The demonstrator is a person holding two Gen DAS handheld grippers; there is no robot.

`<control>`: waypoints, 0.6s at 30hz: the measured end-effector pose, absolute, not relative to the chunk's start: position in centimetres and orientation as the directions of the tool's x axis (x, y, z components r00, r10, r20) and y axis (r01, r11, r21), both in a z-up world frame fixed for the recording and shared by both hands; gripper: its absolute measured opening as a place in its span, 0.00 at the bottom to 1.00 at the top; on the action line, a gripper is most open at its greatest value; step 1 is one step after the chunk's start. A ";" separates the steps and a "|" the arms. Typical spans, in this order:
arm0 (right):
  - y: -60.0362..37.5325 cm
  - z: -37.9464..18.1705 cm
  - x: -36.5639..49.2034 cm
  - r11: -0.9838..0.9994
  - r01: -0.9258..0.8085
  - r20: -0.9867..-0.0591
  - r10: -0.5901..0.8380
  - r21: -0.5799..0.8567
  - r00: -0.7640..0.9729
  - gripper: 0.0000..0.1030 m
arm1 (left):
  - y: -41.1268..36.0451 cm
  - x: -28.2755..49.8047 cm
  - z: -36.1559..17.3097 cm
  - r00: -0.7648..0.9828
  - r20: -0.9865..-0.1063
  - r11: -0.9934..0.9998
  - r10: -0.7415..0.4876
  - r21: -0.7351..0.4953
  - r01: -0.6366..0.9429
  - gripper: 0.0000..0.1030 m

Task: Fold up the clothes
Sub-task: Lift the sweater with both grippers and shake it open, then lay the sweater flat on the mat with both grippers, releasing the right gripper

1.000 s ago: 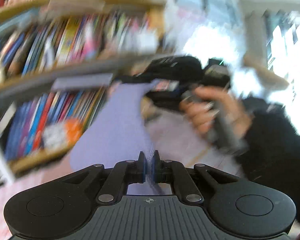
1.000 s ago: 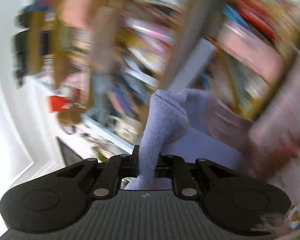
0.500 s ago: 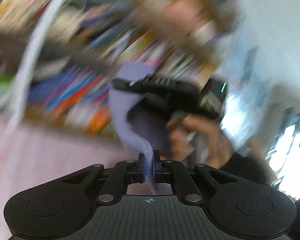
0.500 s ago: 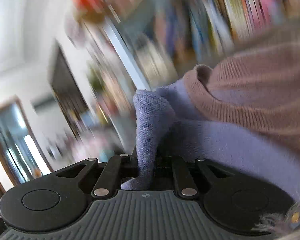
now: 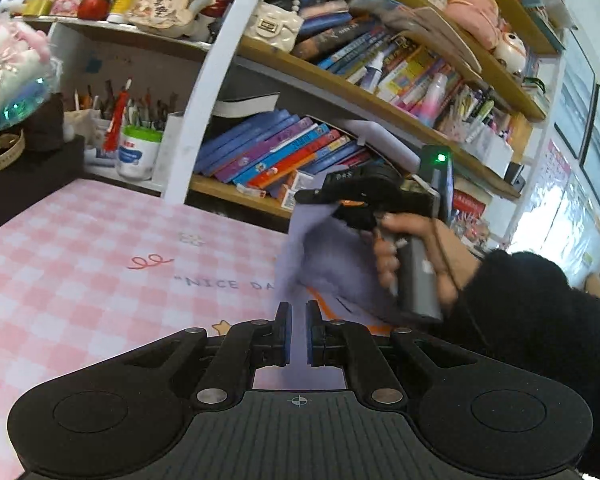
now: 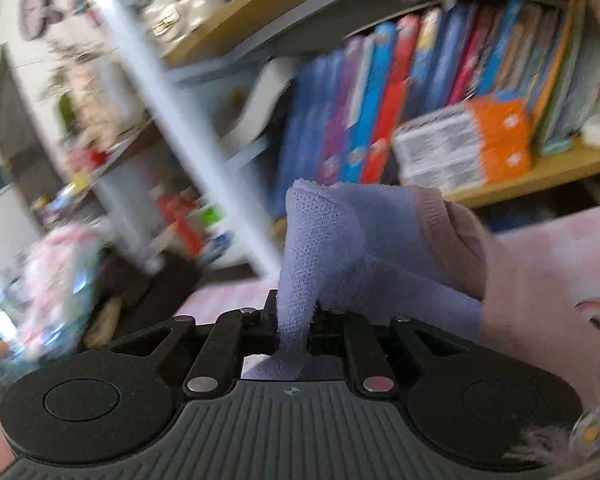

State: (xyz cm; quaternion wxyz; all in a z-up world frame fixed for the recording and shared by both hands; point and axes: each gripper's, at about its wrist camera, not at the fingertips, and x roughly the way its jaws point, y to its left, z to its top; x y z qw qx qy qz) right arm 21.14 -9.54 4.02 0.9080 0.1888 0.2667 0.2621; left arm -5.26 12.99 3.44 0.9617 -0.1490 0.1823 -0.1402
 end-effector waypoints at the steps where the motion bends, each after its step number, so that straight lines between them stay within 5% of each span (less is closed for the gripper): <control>1: -9.6 3.8 21.0 0.814 -0.357 -0.419 0.552 0.458 0.721 0.25 | 12.9 -5.5 3.5 0.896 -0.306 0.918 -0.322 -0.333 0.216 0.09; 5: -9.9 3.6 18.1 0.804 -0.463 -0.475 0.594 0.373 0.649 0.46 | 12.5 -5.8 3.8 0.901 -0.299 0.928 -0.315 -0.297 0.227 0.24; 9: -14.3 4.1 11.2 0.798 -0.548 -0.497 0.592 0.250 0.635 0.49 | 11.7 -5.5 3.7 0.893 -0.309 0.929 -0.328 -0.275 0.246 0.25; 18: -25.2 2.8 -3.7 0.845 -0.516 -0.534 0.373 -0.142 0.759 0.56 | 7.9 -4.6 2.1 0.866 -0.380 0.941 -0.326 -0.216 0.259 0.49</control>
